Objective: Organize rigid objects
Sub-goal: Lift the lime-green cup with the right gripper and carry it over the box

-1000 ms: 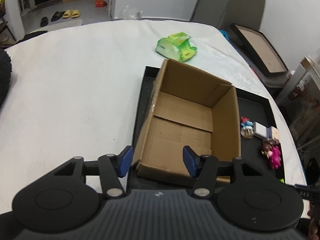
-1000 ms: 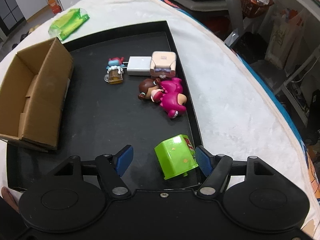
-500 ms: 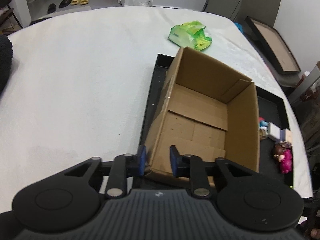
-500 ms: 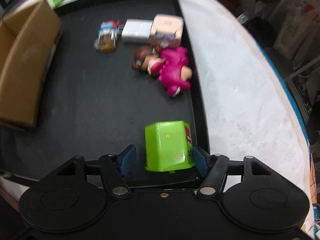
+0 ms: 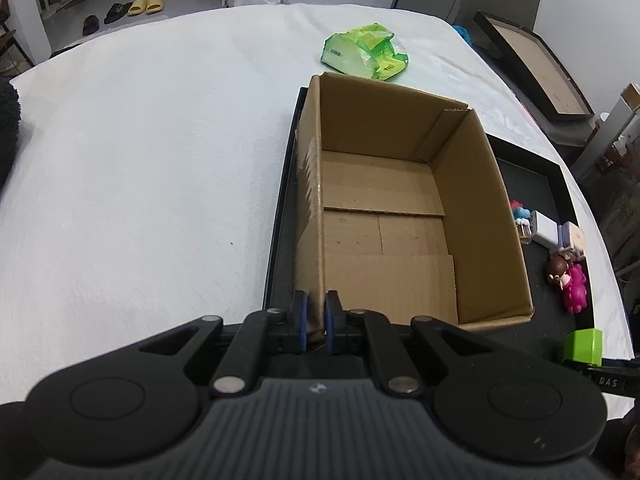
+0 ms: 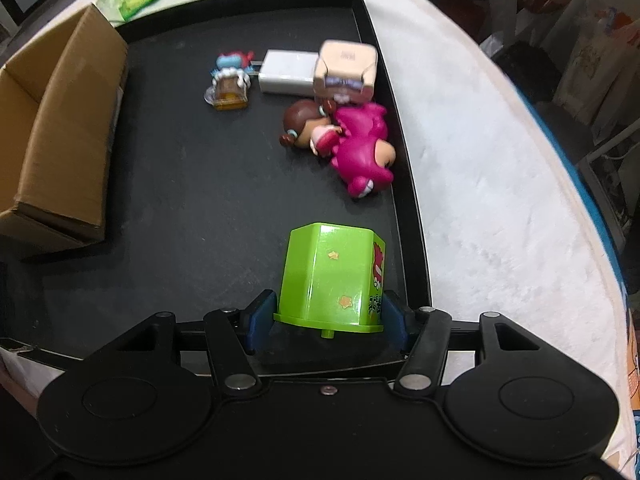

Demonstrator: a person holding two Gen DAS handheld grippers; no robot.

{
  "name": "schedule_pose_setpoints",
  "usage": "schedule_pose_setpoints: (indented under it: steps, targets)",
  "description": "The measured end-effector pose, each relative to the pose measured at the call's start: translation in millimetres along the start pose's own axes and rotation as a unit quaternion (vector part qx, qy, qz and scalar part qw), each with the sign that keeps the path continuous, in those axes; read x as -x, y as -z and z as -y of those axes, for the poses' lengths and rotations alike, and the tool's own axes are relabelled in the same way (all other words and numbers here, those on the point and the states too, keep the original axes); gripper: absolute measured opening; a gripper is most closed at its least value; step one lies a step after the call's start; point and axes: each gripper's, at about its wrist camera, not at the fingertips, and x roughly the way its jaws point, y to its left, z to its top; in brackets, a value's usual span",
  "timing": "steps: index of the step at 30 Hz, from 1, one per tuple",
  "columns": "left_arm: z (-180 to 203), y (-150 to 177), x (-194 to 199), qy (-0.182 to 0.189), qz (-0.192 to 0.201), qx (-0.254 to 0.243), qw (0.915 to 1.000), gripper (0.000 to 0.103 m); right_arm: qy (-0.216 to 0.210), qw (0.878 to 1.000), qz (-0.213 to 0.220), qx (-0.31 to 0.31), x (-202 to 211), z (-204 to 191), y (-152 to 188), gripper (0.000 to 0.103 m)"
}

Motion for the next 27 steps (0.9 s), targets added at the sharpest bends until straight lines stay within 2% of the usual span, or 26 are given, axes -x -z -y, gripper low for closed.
schedule_pose_setpoints:
  steps: [7,14,27]
  targets:
    - [-1,3,4,-0.003,0.011,-0.008,0.9999,0.008,-0.006,0.999,0.035,-0.002,23,-11,-2,0.056]
    - [-1,7,8,-0.004,0.021,-0.021,0.9996,0.008,-0.050,0.996,0.059,-0.031,56,-23,-15,0.056]
    - [-10,11,18,0.014,0.032,-0.008,0.9994,0.008,-0.032,0.991,0.132,-0.008,103,-55,-33,0.056]
